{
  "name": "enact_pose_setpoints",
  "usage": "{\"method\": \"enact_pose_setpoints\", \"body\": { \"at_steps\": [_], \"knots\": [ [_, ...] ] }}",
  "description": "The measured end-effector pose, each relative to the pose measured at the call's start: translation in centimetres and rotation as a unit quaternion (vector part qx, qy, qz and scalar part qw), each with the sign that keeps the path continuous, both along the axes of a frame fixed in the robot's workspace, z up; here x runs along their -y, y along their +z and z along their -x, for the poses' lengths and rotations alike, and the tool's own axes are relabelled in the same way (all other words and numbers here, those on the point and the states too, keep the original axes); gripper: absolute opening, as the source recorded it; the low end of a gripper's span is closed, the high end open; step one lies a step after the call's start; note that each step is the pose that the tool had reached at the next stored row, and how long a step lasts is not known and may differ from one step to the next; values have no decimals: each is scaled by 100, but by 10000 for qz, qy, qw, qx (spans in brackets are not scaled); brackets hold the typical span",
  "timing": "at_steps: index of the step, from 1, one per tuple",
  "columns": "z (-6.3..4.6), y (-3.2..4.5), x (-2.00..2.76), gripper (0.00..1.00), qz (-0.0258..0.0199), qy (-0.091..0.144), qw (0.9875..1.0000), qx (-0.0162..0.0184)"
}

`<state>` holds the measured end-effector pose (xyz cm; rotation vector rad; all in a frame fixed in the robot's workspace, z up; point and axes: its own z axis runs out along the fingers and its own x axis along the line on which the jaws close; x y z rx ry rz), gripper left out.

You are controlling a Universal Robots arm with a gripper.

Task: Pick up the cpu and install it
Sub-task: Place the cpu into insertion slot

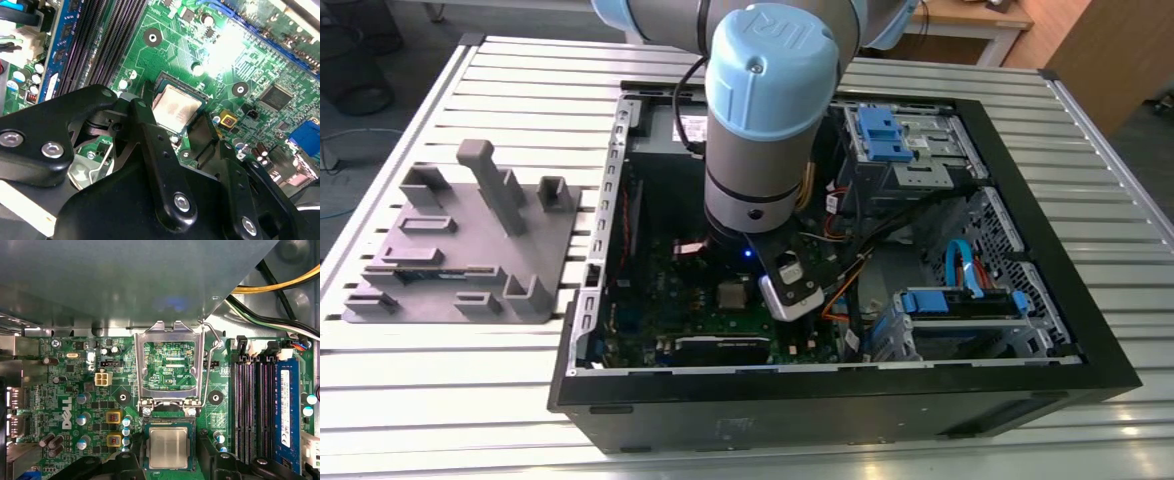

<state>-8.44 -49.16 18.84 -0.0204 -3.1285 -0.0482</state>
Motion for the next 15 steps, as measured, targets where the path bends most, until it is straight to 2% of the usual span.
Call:
{"method": "enact_pose_setpoints", "body": {
  "at_steps": [6,15],
  "knots": [
    [0,36,0,54,1,0,10000,-1],
    [1,35,1,54,2,0,10000,-1]
  ]
}}
